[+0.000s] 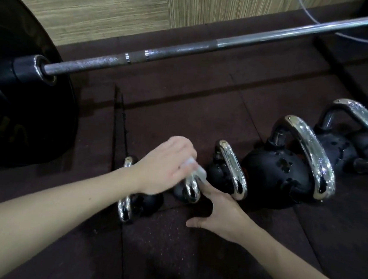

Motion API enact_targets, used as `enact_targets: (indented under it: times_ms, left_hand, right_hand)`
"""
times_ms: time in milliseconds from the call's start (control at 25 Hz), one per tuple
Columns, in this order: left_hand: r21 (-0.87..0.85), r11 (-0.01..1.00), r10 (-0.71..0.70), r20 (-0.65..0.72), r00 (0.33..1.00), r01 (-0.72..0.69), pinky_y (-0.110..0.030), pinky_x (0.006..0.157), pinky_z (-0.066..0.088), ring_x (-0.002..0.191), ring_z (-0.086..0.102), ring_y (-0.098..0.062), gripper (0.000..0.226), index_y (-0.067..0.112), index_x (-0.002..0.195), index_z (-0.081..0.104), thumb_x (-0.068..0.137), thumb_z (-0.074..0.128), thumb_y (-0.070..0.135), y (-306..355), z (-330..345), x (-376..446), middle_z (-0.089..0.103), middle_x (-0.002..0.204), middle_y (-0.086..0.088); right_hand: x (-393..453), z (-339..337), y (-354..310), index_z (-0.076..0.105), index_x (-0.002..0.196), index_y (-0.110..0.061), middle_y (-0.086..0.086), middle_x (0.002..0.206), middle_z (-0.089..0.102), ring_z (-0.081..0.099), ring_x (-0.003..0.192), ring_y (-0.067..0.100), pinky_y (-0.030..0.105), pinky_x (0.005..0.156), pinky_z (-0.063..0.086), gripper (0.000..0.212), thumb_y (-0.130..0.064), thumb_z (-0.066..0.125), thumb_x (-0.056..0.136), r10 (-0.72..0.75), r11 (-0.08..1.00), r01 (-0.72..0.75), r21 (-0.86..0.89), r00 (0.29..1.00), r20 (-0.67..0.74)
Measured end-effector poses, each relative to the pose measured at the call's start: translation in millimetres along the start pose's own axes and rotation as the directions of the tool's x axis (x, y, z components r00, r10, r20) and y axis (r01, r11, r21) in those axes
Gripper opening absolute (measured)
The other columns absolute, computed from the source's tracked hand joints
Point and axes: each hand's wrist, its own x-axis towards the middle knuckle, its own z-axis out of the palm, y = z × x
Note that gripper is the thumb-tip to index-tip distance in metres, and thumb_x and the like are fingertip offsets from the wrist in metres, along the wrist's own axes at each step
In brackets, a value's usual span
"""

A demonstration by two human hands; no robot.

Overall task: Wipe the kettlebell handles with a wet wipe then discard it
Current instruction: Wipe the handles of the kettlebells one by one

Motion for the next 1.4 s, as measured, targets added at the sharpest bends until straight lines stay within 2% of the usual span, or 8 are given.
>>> enact_targets:
  times_ms: [120,240,360,480,760,1000,1200,1400]
  left_hand:
    - [-0.661,0.496,-0.537,0.275,0.797,0.563,-0.046,0.108,0.046,0.091,0.059,-0.016,0.039,0.023,0.104,0.062,0.103,0.038,0.053,2,-8,27,0.070,0.100,0.006]
    - [-0.757,0.275,-0.642,0.314,0.699,0.593,-0.035,0.097,0.047,0.095,0.059,-0.015,0.046,0.021,0.121,0.060,0.099,0.037,0.053,19,5,29,0.071,0.105,0.008]
    - [-0.673,0.611,-0.554,0.012,0.832,0.417,-0.017,0.109,0.033,0.139,0.038,-0.008,0.033,0.029,0.141,0.037,0.110,0.039,0.040,40,23,-1,0.039,0.151,0.005]
    - [-0.022,0.992,-0.126,-0.152,0.980,0.125,-0.036,0.131,0.014,0.163,0.002,-0.026,0.041,0.015,0.148,0.043,0.113,0.039,0.036,46,33,-35,0.021,0.169,-0.008]
    - [0.402,0.905,0.158,-0.008,0.987,-0.141,-0.044,0.130,0.023,0.158,0.028,-0.028,0.044,0.017,0.136,0.061,0.114,0.031,0.041,39,13,-34,0.054,0.152,-0.005]
    - [-0.189,0.942,-0.309,-0.168,0.936,0.277,-0.016,0.107,0.028,0.117,0.048,-0.005,0.046,0.056,0.124,0.057,0.116,0.027,0.022,50,-17,7,0.062,0.120,0.003]
    - [-0.389,0.837,-0.497,-0.247,0.832,0.385,-0.025,0.093,0.032,0.093,0.042,0.000,0.021,0.025,0.104,0.049,0.115,0.031,0.025,66,-27,46,0.048,0.110,0.007]
    - [-0.176,0.967,-0.191,-0.011,0.982,0.186,-0.011,0.121,0.007,0.154,0.024,-0.003,0.044,0.024,0.150,0.054,0.115,0.028,0.034,80,-13,71,0.048,0.157,0.008]
  right_hand:
    - [3,-1,2,0.014,0.164,-0.049,-0.049,0.161,0.000,0.010,0.154,-0.007,0.027,0.129,0.007,0.121,-0.057,0.091,0.071,0.005,1.000,-0.004,-0.025,1.000,0.022]
    - [2,0,9,0.012,0.164,-0.050,-0.050,0.161,-0.002,0.010,0.156,-0.005,0.038,0.133,0.007,0.122,-0.059,0.090,0.069,-0.001,0.999,0.002,-0.039,1.000,0.022]
    - [1,0,7,0.014,0.165,-0.047,-0.047,0.163,0.001,0.013,0.156,-0.006,0.032,0.131,0.010,0.122,-0.058,0.090,0.070,-0.021,0.999,0.022,-0.044,0.999,0.034]
    - [-2,-4,-3,0.039,0.156,-0.041,-0.034,0.148,0.047,0.043,0.138,-0.012,0.028,0.125,0.035,0.099,-0.050,0.092,0.073,-0.027,1.000,0.027,-0.011,1.000,0.001]
    - [-14,-4,-6,0.015,0.165,-0.044,-0.029,0.169,0.020,0.022,0.151,-0.014,0.017,0.125,0.025,0.117,-0.051,0.089,0.075,-0.141,0.987,0.141,0.080,0.990,0.002]
    - [-64,-25,31,0.057,0.138,-0.037,-0.021,0.142,0.054,0.049,0.134,0.000,0.026,0.117,0.041,0.074,-0.059,0.087,0.074,0.006,1.000,-0.010,-0.024,0.990,-0.142]
    - [-63,-38,44,0.049,0.138,-0.034,-0.021,0.137,0.055,0.051,0.133,0.003,0.021,0.110,0.042,0.081,-0.050,0.092,0.072,0.094,0.991,-0.055,0.118,0.931,-0.354]
    - [-53,-21,41,0.013,0.166,-0.029,-0.017,0.170,0.021,0.021,0.155,-0.001,0.020,0.128,0.019,0.119,-0.045,0.090,0.077,0.013,1.000,-0.007,0.018,0.936,-0.352]
